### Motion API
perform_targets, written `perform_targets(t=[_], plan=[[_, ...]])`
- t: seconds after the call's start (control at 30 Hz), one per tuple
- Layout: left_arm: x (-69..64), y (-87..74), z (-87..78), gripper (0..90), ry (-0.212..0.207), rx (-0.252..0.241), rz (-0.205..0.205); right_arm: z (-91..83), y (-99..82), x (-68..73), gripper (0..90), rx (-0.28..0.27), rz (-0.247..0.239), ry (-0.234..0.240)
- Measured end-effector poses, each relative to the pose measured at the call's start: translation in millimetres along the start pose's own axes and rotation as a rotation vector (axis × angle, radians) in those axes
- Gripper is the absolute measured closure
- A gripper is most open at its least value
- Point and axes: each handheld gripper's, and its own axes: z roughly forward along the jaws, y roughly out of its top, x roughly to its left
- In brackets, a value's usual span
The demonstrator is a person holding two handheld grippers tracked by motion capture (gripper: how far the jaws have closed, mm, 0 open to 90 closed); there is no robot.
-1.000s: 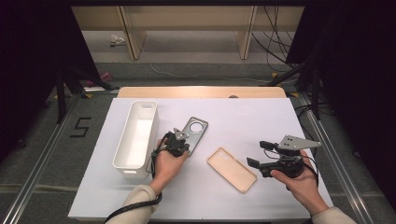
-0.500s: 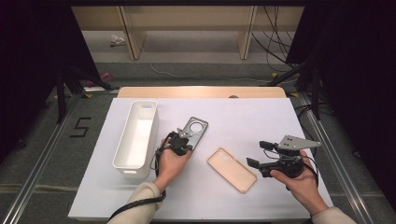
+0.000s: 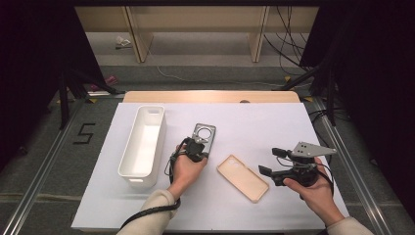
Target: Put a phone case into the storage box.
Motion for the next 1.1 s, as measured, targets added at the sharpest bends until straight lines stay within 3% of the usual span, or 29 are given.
perform_targets(t=[0.43,0.57,0.67,0.9,1.1], plan=[[-5.9,5.2,5.9,90.0,-0.006,-0.005,-0.002,0.2,-0.1,0.0,16.1,0.001,0.000,0.000],[-8.6,6.6,6.3,90.0,0.010,0.003,0.036,0.4,-0.1,-0.2,16.1,0.002,0.001,-0.001],[-6.4,5.8,6.1,90.0,0.000,-0.002,0.019,-0.1,-0.2,0.3,16.1,0.000,-0.003,0.002],[-6.6,5.7,6.3,90.0,0.005,-0.007,0.036,-0.1,0.0,0.1,16.1,0.002,-0.002,0.001],[-4.6,8.0,-6.4,88.2,0.009,-0.037,0.061,-0.5,-0.2,-0.5,16.1,0.002,0.000,0.000]])
